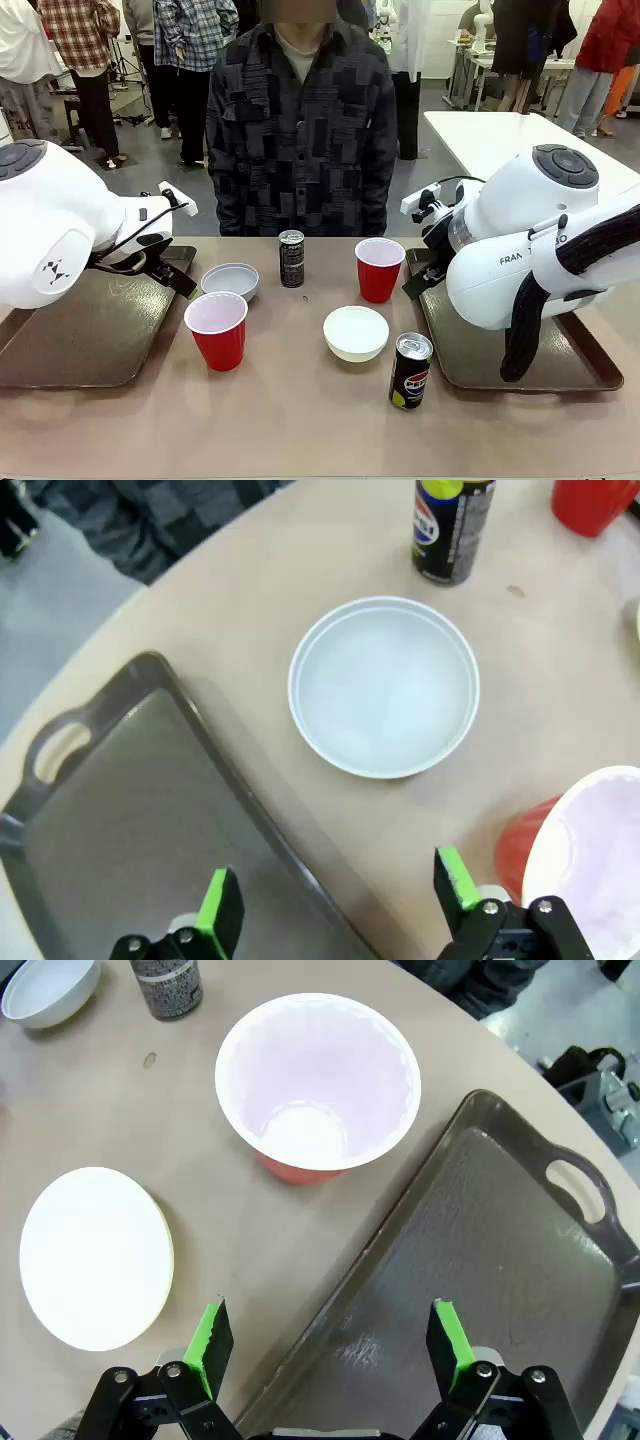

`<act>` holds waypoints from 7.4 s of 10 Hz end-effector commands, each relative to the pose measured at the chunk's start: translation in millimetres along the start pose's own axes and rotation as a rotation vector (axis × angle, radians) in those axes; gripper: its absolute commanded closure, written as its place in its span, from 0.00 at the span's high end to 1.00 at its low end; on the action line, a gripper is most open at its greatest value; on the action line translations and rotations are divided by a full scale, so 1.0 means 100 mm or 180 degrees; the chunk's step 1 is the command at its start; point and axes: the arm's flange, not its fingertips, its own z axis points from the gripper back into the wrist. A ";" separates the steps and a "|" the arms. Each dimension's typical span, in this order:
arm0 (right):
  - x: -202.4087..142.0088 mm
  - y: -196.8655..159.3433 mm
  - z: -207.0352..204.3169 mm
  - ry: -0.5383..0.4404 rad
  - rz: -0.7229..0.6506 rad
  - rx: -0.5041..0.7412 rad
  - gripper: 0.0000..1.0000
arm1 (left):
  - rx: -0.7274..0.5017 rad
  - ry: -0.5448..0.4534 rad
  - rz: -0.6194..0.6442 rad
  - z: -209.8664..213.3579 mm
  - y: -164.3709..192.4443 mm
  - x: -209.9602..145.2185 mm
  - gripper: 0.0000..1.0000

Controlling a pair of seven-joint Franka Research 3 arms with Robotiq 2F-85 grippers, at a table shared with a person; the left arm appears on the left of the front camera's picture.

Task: Prepare tableware on both trays.
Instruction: Pick up a Picnic Bowl from the table and place it on a Handle tray.

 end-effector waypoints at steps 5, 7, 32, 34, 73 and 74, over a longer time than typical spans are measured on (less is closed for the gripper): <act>0.00 0.00 0.00 0.0000 0.0000 0.0000 1.00 | 0.0000 0.0000 -0.0001 0.00 0.00 0.00 1.00; 0.00 0.00 0.00 0.0000 0.0000 0.0000 1.00 | 0.0000 0.0000 -0.0001 0.00 0.00 0.00 1.00; -1.34 -0.88 2.12 0.0112 -0.1614 0.1711 1.00 | -0.2389 -0.0018 0.1139 2.22 0.75 -0.87 1.00; -1.83 -1.29 2.24 -0.0305 -0.2203 0.2008 1.00 | -0.2459 -0.0452 0.1396 2.45 1.07 -1.12 1.00; -2.58 -2.08 1.85 -0.0273 -0.3025 0.2477 1.00 | -0.0484 0.0408 0.1409 2.25 1.44 -0.53 1.00; -2.58 -2.08 1.85 -0.0273 -0.3025 0.2477 1.00 | -0.0203 0.0550 0.1311 2.00 1.22 -0.23 1.00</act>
